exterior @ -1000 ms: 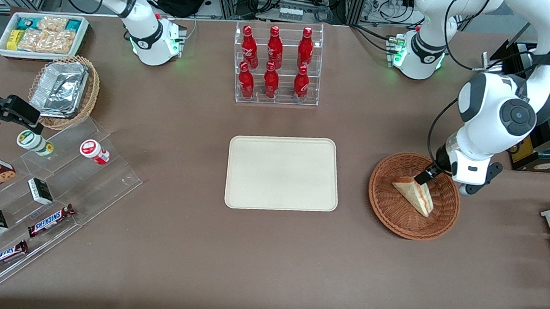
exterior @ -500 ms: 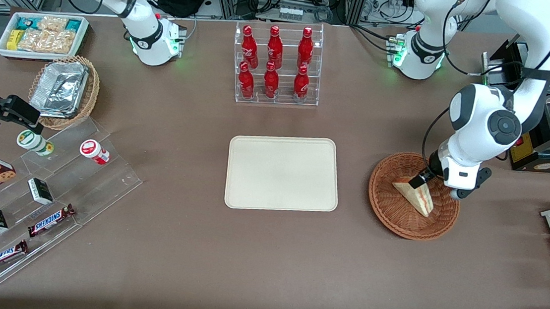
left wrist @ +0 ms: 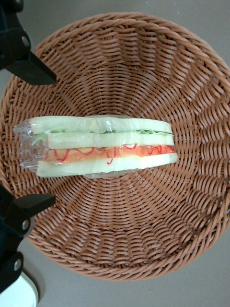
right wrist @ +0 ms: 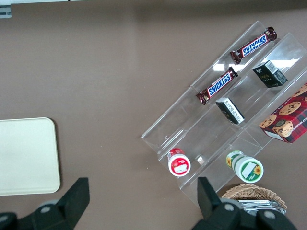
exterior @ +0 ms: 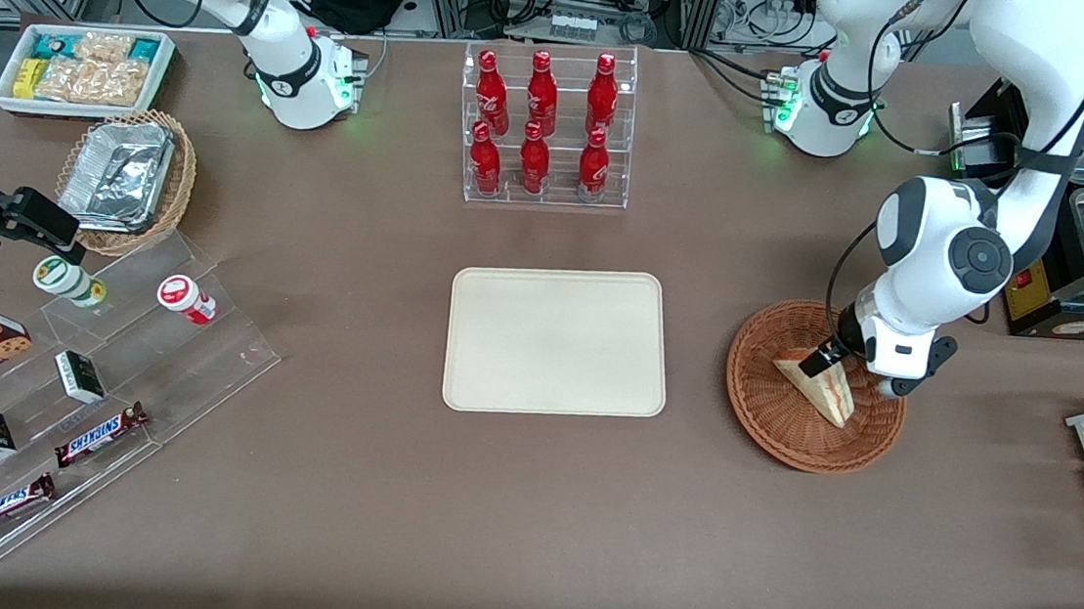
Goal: Place sandwich from basket to tray
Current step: 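Close the left gripper on the sandwich and lift it from the basket, then carry the held sandwich with the left gripper over the cream tray, then lower the sandwich onto the tray and open the left gripper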
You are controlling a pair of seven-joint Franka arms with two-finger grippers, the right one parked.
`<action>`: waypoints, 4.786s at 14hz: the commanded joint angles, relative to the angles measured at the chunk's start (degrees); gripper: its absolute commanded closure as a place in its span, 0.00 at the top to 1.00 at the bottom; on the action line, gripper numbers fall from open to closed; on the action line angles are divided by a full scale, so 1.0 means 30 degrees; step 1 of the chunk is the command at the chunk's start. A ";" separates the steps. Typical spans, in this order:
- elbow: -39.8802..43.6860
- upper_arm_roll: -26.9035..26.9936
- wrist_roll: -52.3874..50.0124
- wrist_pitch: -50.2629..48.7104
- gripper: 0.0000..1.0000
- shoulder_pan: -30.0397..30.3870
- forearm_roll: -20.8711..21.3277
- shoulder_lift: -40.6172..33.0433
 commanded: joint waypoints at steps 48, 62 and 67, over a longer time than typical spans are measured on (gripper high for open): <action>1.4113 -0.5741 -0.0966 -0.8982 0.12 -0.7250 0.4938 0.7700; 1.4143 -0.5595 -0.3603 -0.5051 0.13 -0.9039 0.8134 1.1218; 1.4113 -0.5566 -0.3603 -0.5253 1.00 -0.8923 0.8134 1.1133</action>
